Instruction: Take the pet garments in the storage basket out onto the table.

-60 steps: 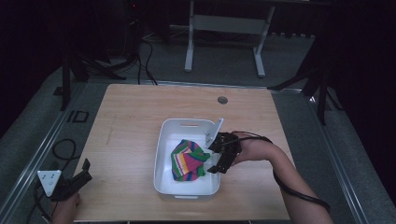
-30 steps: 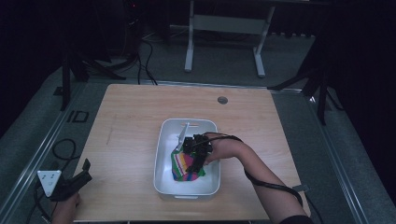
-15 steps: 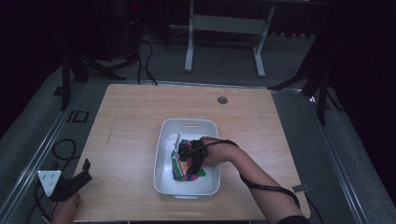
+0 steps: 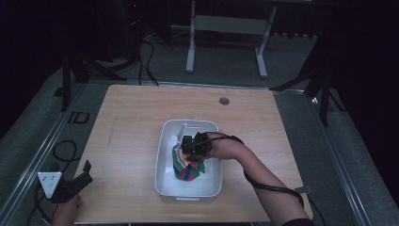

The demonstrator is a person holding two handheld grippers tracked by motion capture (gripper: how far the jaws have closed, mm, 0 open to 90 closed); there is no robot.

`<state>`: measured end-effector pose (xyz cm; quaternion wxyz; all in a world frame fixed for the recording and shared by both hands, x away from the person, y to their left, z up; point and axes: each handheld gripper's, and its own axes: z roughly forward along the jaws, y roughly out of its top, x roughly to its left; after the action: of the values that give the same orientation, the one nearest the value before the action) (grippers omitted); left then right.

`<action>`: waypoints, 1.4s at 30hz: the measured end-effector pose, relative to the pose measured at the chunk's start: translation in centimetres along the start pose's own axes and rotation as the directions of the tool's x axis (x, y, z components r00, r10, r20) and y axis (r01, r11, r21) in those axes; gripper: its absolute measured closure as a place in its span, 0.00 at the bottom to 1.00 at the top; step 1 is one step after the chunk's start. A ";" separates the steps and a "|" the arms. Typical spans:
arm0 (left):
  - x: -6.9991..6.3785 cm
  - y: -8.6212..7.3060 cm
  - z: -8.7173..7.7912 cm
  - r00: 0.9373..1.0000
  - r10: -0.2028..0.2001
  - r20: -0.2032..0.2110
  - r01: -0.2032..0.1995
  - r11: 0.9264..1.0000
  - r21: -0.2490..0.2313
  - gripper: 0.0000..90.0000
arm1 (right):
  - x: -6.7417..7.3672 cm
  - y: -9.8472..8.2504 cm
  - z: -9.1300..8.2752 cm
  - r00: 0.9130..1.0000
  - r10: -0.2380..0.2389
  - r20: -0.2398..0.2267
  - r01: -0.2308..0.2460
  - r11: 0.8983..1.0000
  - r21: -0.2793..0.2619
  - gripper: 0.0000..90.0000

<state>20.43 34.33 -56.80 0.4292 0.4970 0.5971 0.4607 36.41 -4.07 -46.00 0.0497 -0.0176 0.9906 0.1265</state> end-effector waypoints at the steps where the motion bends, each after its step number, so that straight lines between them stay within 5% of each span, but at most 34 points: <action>1: 0.0 0.0 0.0 1.000 0.000 0.000 0.000 1.000 0.000 0.01 | 0.0 0.0 -0.4 1.000 -0.006 0.002 0.006 1.000 -0.005 0.89; 15: 0.0 0.0 0.0 1.000 -0.003 -0.002 0.003 1.000 0.001 0.01 | -0.2 0.1 -6.4 0.998 -0.013 0.057 0.018 0.997 -0.081 0.90; 29: 0.0 0.0 0.0 1.000 -0.005 -0.006 0.005 1.000 0.004 0.01 | -0.2 -0.4 -14.9 0.987 0.008 0.161 0.015 0.989 -0.146 0.90; 42: 0.0 0.0 0.0 1.000 -0.004 -0.007 0.004 1.000 0.006 0.01 | 0.2 -1.8 -20.2 0.976 0.046 0.213 -0.002 0.979 -0.202 0.89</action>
<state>20.43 34.34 -56.78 0.4265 0.4957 0.6009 0.4596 34.43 -10.94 -26.97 0.1539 0.0032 0.9615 0.2275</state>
